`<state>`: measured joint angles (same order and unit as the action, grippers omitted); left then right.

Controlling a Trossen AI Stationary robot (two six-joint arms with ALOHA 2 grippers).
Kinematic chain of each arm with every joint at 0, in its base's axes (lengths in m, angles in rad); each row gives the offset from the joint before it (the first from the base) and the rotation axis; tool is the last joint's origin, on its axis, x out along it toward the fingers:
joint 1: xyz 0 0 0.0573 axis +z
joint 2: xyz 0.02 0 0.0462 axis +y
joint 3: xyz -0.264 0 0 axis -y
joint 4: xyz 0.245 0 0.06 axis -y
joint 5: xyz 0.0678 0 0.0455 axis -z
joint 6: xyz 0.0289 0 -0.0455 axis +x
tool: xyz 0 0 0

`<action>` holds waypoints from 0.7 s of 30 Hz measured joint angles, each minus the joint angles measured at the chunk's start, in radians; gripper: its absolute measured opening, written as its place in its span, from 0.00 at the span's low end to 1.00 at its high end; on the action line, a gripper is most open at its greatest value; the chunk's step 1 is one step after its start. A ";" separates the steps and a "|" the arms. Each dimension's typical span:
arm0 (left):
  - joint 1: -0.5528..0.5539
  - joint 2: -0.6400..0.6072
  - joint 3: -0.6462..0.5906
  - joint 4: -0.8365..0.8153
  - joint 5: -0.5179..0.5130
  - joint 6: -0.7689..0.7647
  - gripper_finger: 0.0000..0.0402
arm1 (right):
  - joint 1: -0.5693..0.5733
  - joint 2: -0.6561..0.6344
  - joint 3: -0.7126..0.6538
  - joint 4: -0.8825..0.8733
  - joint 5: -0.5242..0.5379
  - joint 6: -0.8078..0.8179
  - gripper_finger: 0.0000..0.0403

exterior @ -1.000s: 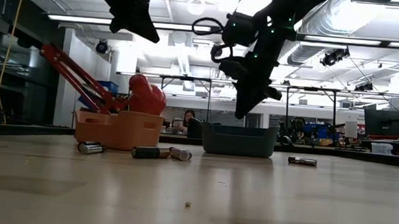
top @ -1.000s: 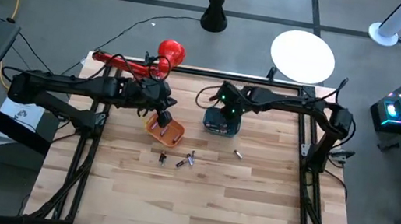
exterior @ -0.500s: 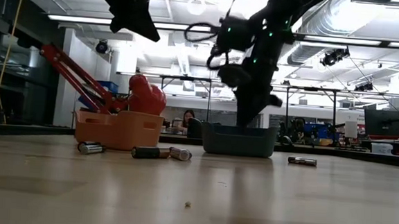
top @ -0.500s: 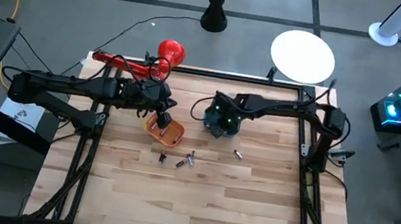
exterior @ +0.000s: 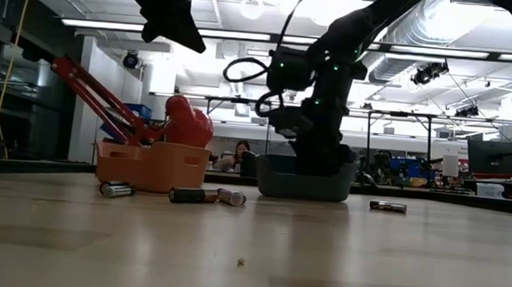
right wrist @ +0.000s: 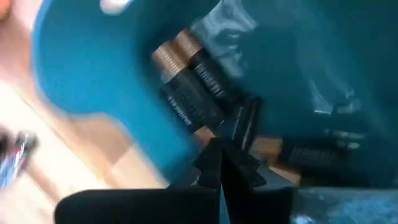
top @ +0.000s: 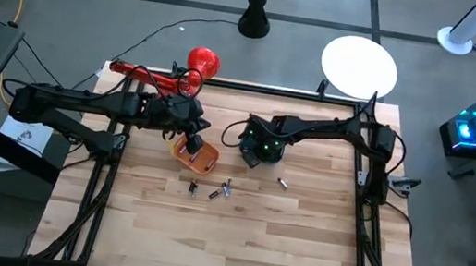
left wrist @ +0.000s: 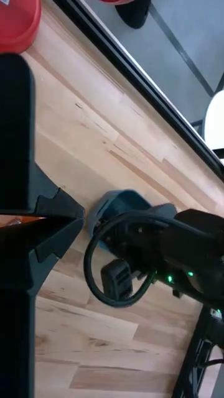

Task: Sort batteries
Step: Adjust the orange and blue bins

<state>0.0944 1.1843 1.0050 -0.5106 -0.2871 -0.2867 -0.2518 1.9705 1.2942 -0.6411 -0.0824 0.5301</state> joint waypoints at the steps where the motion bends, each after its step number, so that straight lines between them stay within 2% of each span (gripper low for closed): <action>1: 0.000 0.000 0.000 0.000 0.000 0.000 0.00 | -0.002 0.002 0.000 0.013 0.023 0.014 0.00; 5: 0.000 0.000 0.000 0.000 0.000 0.000 0.00 | -0.008 0.005 0.000 0.076 0.094 0.063 0.00; 10: -0.004 0.000 0.000 0.000 0.001 -0.001 0.00 | -0.009 0.004 0.029 0.074 0.113 0.073 0.00; 21: -0.005 0.000 0.000 0.000 0.015 -0.001 0.00 | -0.023 -0.133 0.047 -0.106 0.231 -0.006 0.00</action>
<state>0.0899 1.1843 1.0050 -0.5111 -0.2723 -0.2874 -0.2751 1.8376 1.3411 -0.7467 0.1484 0.5243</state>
